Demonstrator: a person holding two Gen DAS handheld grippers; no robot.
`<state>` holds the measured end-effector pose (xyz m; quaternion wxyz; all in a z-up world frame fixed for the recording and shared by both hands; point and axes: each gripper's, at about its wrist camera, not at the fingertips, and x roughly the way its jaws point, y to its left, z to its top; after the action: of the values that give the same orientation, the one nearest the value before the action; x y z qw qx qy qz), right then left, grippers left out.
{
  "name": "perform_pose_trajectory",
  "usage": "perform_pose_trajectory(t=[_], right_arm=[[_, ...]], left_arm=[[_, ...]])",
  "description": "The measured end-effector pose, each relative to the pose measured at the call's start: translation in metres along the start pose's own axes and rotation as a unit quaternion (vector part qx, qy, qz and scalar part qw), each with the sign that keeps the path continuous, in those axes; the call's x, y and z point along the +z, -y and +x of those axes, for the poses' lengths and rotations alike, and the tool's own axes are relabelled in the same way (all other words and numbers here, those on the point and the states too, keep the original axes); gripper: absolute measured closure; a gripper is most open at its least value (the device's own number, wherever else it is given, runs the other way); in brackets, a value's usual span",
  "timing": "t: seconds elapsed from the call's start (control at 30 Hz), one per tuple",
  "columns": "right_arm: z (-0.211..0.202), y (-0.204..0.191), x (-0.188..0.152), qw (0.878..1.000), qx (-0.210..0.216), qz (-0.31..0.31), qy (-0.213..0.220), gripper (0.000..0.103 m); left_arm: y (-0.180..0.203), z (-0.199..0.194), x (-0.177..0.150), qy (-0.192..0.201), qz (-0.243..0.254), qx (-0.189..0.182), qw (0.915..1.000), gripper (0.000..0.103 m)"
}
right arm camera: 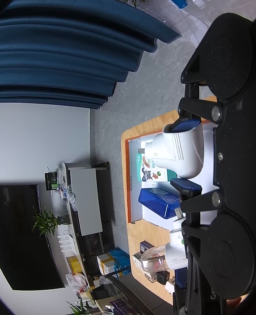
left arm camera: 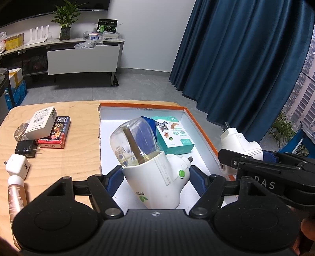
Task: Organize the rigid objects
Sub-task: 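Lower the glass-bottle air freshener with left tool while right tool lowers its unit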
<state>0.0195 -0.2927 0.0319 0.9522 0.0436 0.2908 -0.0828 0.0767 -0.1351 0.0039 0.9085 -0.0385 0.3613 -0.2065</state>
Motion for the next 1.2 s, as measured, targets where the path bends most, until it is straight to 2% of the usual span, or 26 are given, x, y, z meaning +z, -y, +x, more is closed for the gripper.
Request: perform_pose_trajectory(t=[1.2], right_arm=[[0.0039,0.0015,-0.0036,1.000,0.004,-0.001,-0.004,0.041]], left_arm=[[-0.0016,-0.0009,-0.0054,-0.006,-0.004,0.002,1.0000,0.029]])
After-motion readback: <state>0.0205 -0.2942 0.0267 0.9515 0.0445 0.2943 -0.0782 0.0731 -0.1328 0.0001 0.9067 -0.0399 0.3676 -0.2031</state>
